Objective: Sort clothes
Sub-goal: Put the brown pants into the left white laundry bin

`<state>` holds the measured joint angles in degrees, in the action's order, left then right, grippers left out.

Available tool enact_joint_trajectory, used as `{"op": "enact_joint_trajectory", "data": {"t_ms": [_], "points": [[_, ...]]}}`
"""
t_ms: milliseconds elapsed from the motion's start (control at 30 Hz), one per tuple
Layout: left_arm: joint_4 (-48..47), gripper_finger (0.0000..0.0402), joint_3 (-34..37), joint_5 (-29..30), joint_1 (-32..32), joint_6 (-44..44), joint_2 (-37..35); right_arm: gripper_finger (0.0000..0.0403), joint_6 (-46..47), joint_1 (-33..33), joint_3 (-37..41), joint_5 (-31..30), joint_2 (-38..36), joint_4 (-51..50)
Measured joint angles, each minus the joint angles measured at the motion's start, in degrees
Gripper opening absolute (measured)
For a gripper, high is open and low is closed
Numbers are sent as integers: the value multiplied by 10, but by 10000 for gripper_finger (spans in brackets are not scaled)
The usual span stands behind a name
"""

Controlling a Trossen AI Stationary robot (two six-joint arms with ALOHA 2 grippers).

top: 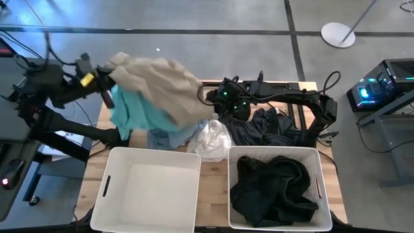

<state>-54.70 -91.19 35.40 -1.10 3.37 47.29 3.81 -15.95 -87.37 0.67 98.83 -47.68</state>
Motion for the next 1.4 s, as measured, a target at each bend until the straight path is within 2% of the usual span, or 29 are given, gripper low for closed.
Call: {"op": "enact_joint_trajectory", "data": {"t_ms": [133, 400, 500, 600, 767, 933, 1100, 1233, 1400], "points": [[-51, 6, 66, -21, -2, -60, 0, 249, 1, 0, 0, 0, 0, 0], [-54, 22, 268, -16, -1, -156, 22, 249, 2, 0, 0, 0, 0, 4], [-56, 36, 313, -16, -1, -180, 31, 249, 2, 0, 0, 0, 0, 4], [-70, 66, 334, -27, 6, -226, 41, 249, 1, 0, 0, 0, 0, 4], [-122, 162, 316, -92, 35, -262, 42, 249, -9, 0, 0, 0, 0, 12], [-196, 245, 240, -86, 50, -292, 40, 249, -9, 0, 0, 0, 0, 15], [-159, 265, 147, -88, 40, -250, 40, 249, -1, 0, 0, 0, 0, 18], [-71, 266, 138, -123, 28, -161, 40, 249, 5, 0, 0, 0, 0, 21], [-40, 266, 138, -107, 29, -90, 78, 249, 7, 0, 0, 0, 0, 21]]}}
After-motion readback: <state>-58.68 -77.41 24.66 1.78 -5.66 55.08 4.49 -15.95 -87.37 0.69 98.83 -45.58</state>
